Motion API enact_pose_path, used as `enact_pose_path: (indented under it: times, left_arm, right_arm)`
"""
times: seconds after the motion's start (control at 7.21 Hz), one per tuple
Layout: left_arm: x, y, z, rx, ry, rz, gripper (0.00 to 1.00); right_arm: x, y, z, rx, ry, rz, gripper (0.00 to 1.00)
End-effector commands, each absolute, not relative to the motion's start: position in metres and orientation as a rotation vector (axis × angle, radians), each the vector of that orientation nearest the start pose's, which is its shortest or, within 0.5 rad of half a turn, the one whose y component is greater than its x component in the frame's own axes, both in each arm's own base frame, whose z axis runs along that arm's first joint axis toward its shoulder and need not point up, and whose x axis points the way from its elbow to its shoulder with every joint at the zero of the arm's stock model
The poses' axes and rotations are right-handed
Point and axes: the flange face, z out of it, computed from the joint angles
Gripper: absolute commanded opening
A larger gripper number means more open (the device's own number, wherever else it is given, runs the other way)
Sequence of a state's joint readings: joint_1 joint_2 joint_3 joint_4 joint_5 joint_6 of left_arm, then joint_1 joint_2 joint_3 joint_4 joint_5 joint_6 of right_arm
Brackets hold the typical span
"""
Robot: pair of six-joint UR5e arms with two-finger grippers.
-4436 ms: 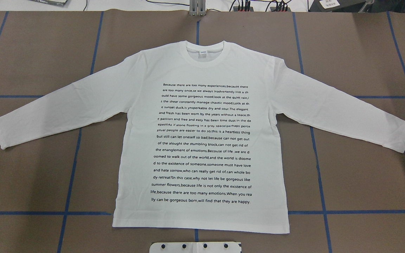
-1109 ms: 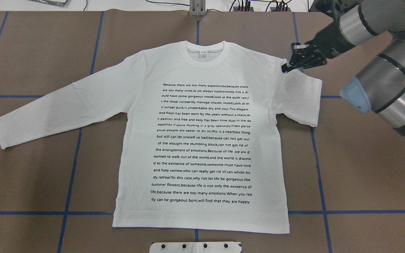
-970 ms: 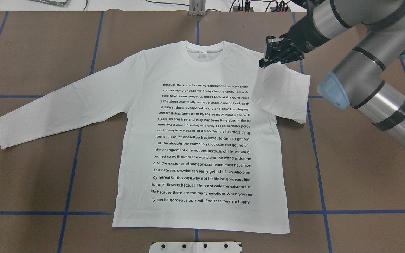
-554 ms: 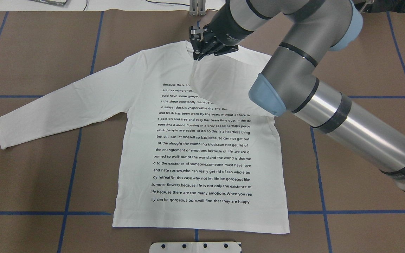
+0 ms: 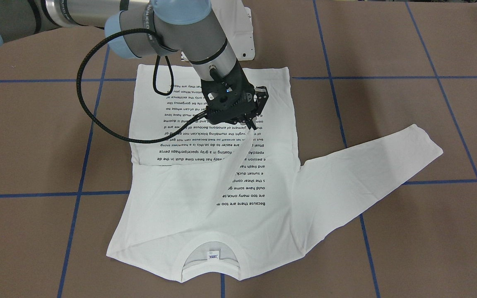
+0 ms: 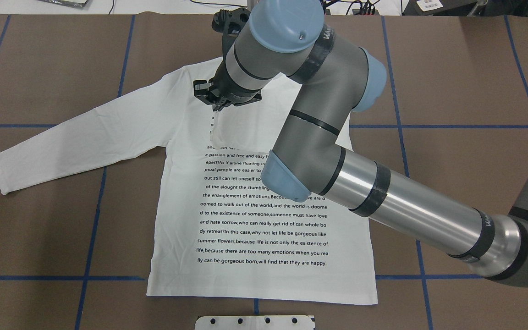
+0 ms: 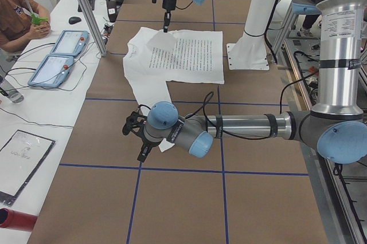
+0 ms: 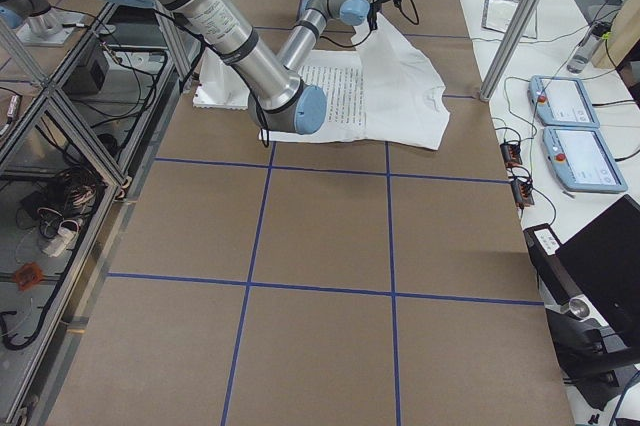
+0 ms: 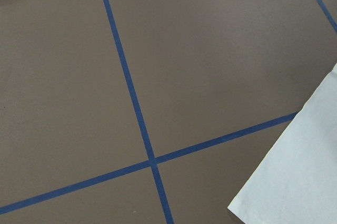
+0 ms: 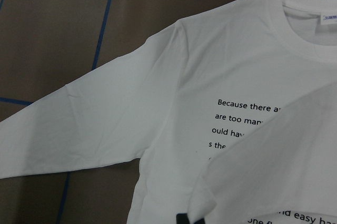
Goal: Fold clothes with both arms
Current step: 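Fold the grasped sleeve across the shirt toward the collar, then release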
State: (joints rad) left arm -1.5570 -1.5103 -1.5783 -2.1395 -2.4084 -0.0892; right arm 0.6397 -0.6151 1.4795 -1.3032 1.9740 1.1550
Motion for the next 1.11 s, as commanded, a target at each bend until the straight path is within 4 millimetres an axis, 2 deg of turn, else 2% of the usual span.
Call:
enact_pose_path:
  times: [0.0,0.14,0.28,0.42,0.55,0.97]
  left_arm:
    - [-0.053,-0.486,0.621,0.432,0.842,0.14,1.0]
    - [-0.052,-0.486,0.622,0.429,0.842,0.141,1.0]
    - [-0.052,-0.486,0.624,0.426,0.842,0.14,1.0]
    - [-0.053,-0.485,0.625,0.424,0.842,0.137,1.0]
    - [-0.052,-0.49,0.622,0.423,0.843,0.13,1.0]
    - [-0.052,-0.498,0.619,0.425,0.835,0.109,1.0]
  right_arm:
    - [-0.603,-0.545,0.057,0.196,-1.027,-0.035,0.0]
    - [-0.625,-0.551,0.061,0.208,-1.011,-0.08,0.0]
    - [-0.647,-0.547,0.062,0.239,-1.004,-0.086,0.0]
    - [-0.667,-0.538,0.047,0.293,-0.985,-0.078,0.1]
    - [-0.675,-0.529,0.041,0.365,-1.007,-0.089,0.99]
    - [-0.677,-0.526,0.033,0.408,-1.058,-0.057,1.0]
